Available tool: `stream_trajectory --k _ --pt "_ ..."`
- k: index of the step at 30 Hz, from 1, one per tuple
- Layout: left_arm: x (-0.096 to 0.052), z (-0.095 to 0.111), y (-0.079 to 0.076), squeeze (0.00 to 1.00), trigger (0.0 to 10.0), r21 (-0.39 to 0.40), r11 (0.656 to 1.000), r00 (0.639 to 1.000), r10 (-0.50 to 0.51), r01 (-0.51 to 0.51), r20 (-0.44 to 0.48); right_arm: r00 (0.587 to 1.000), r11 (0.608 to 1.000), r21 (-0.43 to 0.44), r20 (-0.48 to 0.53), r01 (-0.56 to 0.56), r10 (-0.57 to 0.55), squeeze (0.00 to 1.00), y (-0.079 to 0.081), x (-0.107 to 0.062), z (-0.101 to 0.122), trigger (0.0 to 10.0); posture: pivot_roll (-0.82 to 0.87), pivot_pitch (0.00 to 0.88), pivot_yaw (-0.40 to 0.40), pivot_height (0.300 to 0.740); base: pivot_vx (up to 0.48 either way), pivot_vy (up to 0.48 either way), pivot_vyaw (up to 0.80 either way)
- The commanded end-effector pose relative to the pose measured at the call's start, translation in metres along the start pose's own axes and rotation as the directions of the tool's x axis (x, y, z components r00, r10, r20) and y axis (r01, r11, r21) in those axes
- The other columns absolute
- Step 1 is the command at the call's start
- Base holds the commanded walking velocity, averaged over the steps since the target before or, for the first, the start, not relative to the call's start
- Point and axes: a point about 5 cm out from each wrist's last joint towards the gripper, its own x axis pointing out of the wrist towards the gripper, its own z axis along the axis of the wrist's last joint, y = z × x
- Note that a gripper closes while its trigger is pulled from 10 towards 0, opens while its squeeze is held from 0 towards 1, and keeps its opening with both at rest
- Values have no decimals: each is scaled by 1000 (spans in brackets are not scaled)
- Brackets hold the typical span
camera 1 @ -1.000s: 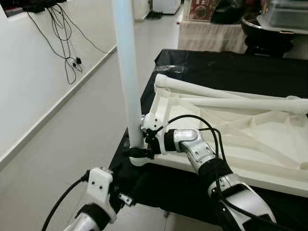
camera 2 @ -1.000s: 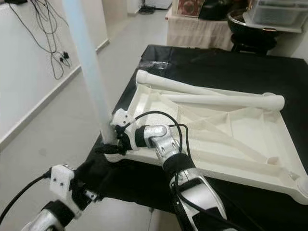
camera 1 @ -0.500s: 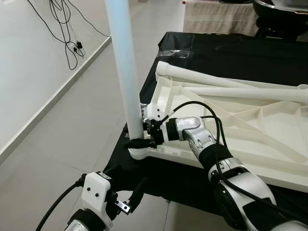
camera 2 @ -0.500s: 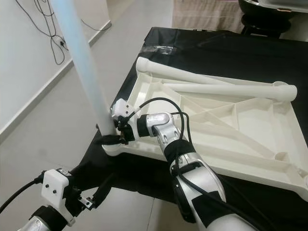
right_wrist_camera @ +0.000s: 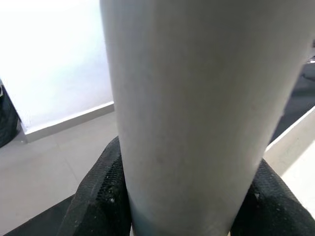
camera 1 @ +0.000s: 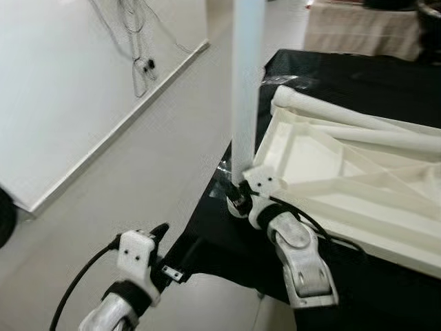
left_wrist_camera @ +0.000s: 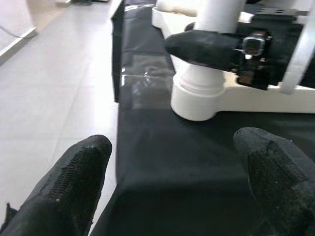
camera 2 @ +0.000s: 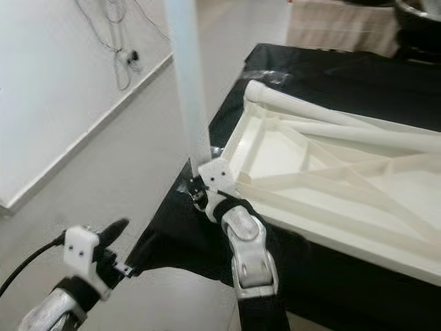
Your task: Building children table
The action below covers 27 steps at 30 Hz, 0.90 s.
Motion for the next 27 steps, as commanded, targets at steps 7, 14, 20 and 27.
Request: stream_trajectory --k 7,14,20,27 --pt "1 -8 5 0 10000 3 1000 999 5 -5 -32 898 894 111 119 -435 422 1000 19 -2 15 10000 97 150 30 740 0 0 0" --pt "4 -10 4 0 10000 1 1000 1000 -4 4 -26 710 715 -48 89 -697 698 0 1 5 20 10000 113 144 23 740 0 0 0" --pt "5 -11 2 0 10000 11 1000 1000 -14 15 -27 683 684 -64 39 -727 730 0 -2 24 17 10000 130 141 9 740 0 0 0" --pt "4 -10 -7 0 10000 20 1000 1000 -17 17 -23 523 524 -48 37 -850 852 0 9 39 28 10000 181 171 -11 740 0 0 0"
